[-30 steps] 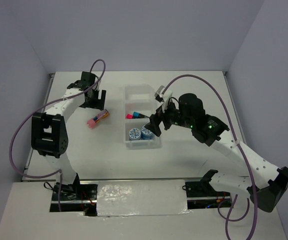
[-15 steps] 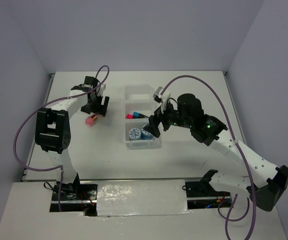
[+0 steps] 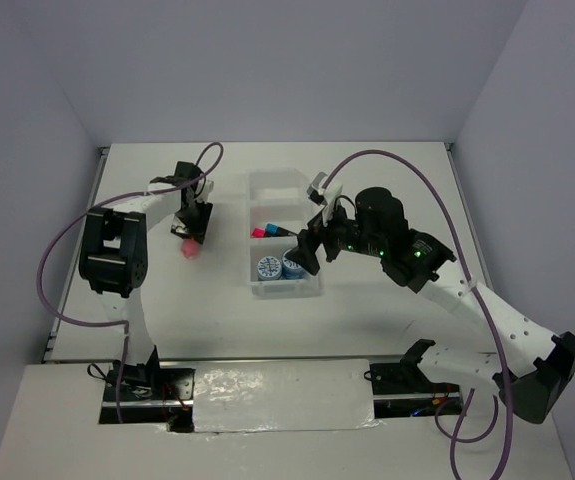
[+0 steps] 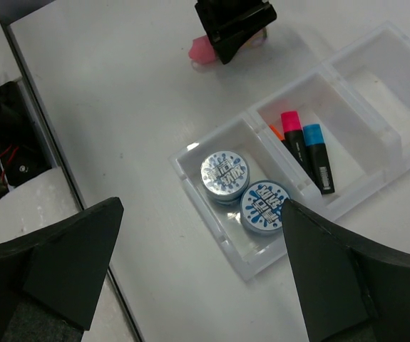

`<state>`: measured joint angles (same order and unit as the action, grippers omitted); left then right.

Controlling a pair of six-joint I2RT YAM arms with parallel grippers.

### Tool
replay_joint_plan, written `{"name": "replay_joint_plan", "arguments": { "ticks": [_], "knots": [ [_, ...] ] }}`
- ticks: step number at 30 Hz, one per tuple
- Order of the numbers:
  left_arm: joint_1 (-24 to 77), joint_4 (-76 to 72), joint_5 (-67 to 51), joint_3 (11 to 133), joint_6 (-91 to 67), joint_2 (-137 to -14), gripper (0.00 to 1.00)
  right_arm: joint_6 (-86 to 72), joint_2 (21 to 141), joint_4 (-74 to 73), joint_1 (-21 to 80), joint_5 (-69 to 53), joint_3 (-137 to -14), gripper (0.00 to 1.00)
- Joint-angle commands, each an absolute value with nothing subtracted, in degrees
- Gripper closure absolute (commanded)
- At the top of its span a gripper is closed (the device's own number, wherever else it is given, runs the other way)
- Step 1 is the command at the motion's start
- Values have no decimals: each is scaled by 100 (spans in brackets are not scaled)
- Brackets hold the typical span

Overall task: Sort the stationery into containers
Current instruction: Pick up the stationery from the center of the board, then place the stationery in the storage box.

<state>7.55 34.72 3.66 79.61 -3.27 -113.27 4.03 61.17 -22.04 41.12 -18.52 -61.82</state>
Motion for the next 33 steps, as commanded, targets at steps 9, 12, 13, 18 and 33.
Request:
{"name": "replay_joint_plan", "arguments": {
  "ticks": [9,12,13,18,33],
  "knots": [
    [1160,3419,-411,7358,-641,-9318,100,-1245,5994,-1529,4148,-336,-6301,0],
    [1187,3043,-1702,7024,-921,-8545,100,-2509,6065,-1390,4113,-70,-6311,0],
    [1187,2893,-2323,6901,-1053,-8352,100,-2722,6056,-1284,4105,-131,-6276,0],
    [1362,1751,-4120,6181,-1528,-7235,100,-4074,5942,-301,4104,-421,-5960,2],
    [2259,-1555,-5150,4913,-3480,-5854,100,-4368,6864,324,5009,221,-6101,8]
  ]
}}
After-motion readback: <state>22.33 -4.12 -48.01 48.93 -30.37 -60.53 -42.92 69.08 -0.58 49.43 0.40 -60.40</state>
